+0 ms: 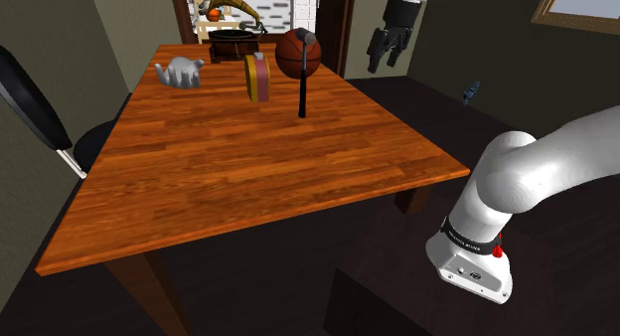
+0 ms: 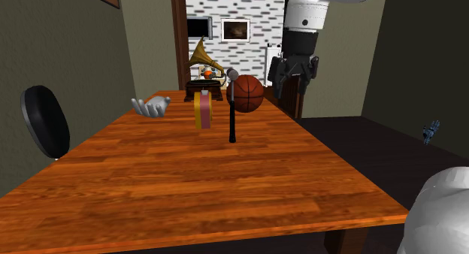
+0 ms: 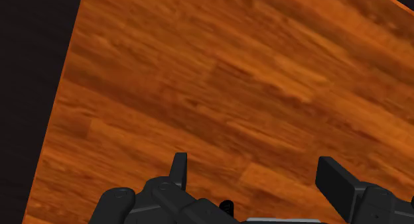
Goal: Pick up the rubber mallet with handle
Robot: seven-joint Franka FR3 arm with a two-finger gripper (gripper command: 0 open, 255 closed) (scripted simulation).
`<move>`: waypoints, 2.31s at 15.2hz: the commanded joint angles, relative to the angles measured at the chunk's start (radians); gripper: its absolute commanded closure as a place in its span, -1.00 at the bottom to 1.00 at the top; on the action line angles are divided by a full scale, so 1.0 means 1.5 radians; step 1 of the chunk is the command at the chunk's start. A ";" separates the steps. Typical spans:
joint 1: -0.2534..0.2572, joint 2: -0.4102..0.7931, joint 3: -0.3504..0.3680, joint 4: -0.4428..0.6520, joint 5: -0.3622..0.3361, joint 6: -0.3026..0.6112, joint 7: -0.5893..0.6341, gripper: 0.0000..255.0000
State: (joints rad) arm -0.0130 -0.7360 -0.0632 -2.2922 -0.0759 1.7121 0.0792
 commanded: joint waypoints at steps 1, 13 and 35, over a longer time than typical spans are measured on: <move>0.000 0.000 0.000 0.000 0.000 0.000 0.000 -1.00; -0.009 0.352 0.029 0.383 0.010 -0.064 0.102 -1.00; -0.012 0.583 0.029 0.644 0.007 -0.115 0.157 1.00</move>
State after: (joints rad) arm -0.0307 0.1380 -0.0188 -1.3257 -0.0644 1.5393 0.3148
